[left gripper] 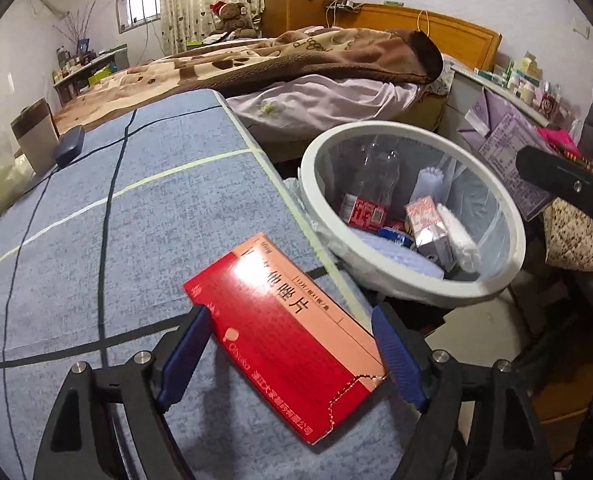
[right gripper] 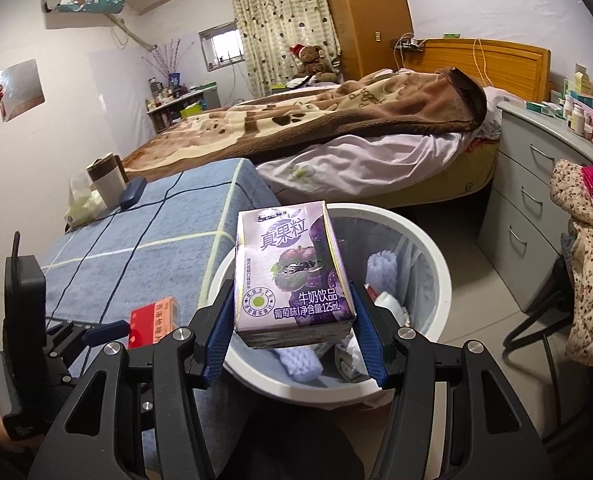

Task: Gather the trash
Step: 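Lower the red box and carton into the bin and open both grippers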

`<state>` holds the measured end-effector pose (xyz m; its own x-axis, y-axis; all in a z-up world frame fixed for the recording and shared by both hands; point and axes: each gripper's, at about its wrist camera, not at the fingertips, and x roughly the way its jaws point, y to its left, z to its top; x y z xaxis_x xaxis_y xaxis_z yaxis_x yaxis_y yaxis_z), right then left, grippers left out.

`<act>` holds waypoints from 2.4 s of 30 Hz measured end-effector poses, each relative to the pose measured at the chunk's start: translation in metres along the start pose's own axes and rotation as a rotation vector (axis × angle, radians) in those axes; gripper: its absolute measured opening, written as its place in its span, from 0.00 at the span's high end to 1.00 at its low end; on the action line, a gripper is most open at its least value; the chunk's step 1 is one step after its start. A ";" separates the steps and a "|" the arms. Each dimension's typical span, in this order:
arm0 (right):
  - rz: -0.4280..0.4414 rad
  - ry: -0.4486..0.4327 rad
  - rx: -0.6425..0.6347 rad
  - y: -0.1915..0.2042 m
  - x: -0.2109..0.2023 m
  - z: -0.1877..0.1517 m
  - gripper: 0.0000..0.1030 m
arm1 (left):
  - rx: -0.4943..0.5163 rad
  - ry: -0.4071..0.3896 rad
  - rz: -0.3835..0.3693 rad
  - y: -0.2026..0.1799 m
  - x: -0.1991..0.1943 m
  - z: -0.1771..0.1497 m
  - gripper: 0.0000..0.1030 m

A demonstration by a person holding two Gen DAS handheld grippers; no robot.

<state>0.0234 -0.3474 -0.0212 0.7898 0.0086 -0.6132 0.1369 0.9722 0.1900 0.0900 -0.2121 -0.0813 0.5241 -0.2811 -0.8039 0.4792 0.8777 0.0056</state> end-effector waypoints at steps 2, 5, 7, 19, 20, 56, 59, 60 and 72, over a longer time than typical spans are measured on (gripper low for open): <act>0.006 -0.004 0.000 0.001 -0.002 -0.001 0.45 | 0.007 0.011 0.021 0.006 -0.003 -0.005 0.21; 0.009 -0.007 -0.003 0.003 -0.003 -0.001 0.45 | -0.003 0.016 0.072 0.021 -0.009 -0.014 0.21; 0.015 -0.010 -0.002 0.004 -0.004 -0.002 0.45 | -0.031 0.026 0.080 0.034 -0.009 -0.018 0.21; 0.002 -0.010 -0.011 0.007 -0.002 -0.003 0.45 | -0.068 0.020 0.069 0.045 0.012 -0.002 0.33; 0.002 -0.008 -0.008 0.007 -0.002 -0.003 0.45 | -0.071 0.016 0.066 0.046 0.012 -0.001 0.38; -0.161 0.055 0.035 -0.043 0.030 0.012 0.44 | 0.005 -0.205 -0.206 -0.043 -0.016 0.084 0.33; -0.173 0.047 0.037 -0.043 0.028 0.011 0.34 | 0.007 -0.220 -0.193 -0.041 -0.020 0.081 0.31; -0.173 0.042 0.043 -0.043 0.026 0.010 0.33 | 0.003 -0.218 -0.195 -0.040 -0.020 0.080 0.30; -0.102 -0.023 0.044 -0.021 0.003 0.006 0.33 | -0.047 -0.264 -0.108 -0.011 -0.057 0.053 0.30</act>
<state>0.0266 -0.3692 -0.0220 0.7839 -0.0955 -0.6135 0.2428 0.9566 0.1614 0.0919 -0.2264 -0.0040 0.6398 -0.4595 -0.6160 0.5124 0.8525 -0.1037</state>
